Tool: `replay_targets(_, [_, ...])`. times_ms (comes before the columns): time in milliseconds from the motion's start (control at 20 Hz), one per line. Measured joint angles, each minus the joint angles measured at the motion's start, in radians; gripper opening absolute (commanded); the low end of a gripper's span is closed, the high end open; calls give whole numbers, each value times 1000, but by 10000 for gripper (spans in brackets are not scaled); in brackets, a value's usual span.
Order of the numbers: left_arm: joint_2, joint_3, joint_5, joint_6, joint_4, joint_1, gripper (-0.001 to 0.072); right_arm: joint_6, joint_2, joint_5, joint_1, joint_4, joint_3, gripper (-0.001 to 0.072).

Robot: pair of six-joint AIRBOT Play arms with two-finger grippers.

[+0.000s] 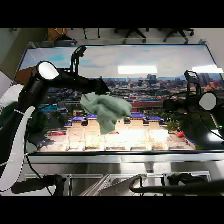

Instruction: Fold the shirts.

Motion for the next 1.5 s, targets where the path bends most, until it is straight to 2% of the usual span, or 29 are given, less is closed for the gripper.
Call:
replay_targets(50, [6,-9,-14,-1,2,14,676,-16,-8,4,-3,29,0,418])
replay_targets(100, [10,-16,-40,-4,14,32,677,-32,-19,8,-6,64,0,567])
replay_targets(150, [15,-27,-75,-5,36,58,677,-55,-34,10,-7,105,0,632])
replay_targets(300, [35,-133,-159,-7,99,142,677,-129,-88,10,-8,249,-18,630])
replay_targets(450, [56,-334,-119,-7,105,205,676,-198,-162,-24,14,375,-60,620])
replay_targets(650, [50,-596,72,86,-74,189,676,-276,-289,-130,98,458,-102,620])
replay_targets(850, [-42,-693,239,219,-306,95,648,-389,-425,-265,154,573,-113,618])
replay_targets(900, [-72,-687,264,248,-355,73,647,-430,-450,-291,161,617,-114,560])
replay_targets(950, [-101,-671,275,272,-397,53,539,-474,-472,-319,165,663,-114,421])
replay_targets(1000, [-132,-644,289,293,-429,35,124,-512,-488,-343,168,701,-113,155])
replay_targets(1050, [-159,-616,290,306,-450,23,11,-542,-499,-362,169,730,-109,24])
replay_targets(1250, [-208,-483,211,338,-499,26,9,-626,-493,-348,142,789,-60,24])
replay_targets(1500, [-74,-327,13,333,-463,87,9,-660,-316,-153,37,837,129,24])
